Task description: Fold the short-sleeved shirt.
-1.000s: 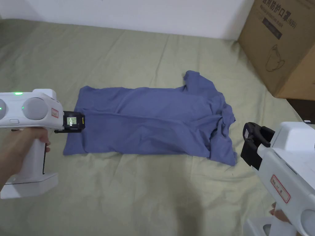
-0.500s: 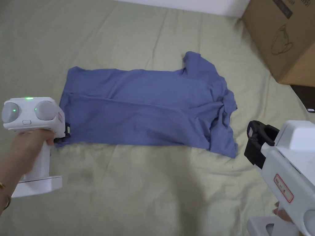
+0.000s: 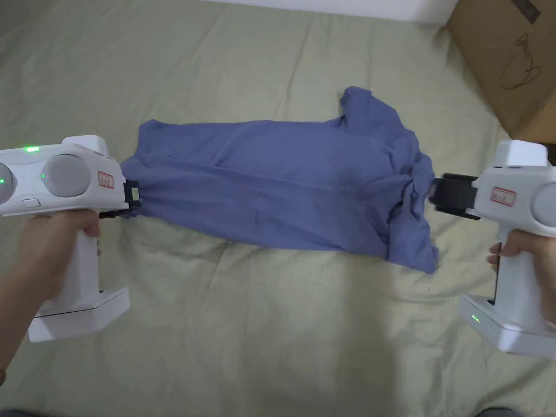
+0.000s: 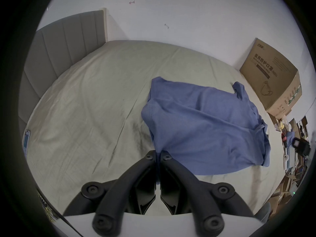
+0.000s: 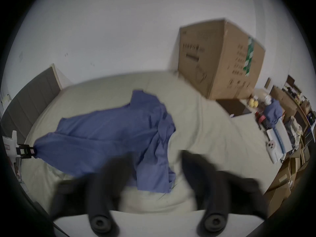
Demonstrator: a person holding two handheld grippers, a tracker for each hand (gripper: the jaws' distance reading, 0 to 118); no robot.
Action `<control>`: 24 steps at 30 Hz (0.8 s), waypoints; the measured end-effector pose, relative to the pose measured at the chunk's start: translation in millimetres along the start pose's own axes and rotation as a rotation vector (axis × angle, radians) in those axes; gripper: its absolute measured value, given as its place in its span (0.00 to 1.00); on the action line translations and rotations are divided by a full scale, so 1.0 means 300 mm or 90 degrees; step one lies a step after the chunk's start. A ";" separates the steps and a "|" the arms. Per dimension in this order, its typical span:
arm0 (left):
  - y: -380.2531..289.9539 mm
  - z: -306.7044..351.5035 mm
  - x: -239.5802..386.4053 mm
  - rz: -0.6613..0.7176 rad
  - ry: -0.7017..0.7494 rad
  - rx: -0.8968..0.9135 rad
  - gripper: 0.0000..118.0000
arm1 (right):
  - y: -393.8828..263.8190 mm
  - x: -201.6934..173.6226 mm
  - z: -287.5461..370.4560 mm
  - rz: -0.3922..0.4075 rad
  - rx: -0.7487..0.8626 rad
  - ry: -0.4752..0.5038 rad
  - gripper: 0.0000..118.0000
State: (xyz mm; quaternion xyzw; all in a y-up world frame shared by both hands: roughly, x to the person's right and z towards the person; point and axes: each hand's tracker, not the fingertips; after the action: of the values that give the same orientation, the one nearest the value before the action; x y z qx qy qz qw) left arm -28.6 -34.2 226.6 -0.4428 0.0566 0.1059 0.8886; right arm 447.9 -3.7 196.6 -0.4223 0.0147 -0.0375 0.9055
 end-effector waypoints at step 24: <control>-0.013 -0.069 -0.066 0.100 0.013 -0.043 0.00 | -0.077 0.234 -0.220 -0.106 -0.152 -0.064 0.03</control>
State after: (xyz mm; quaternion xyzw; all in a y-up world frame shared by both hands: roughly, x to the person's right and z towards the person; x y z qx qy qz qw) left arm -47.0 -55.8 221.1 -0.4675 0.0962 0.1724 0.8617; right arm 512.7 -74.5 172.2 -0.5283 -0.0616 -0.0890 0.8421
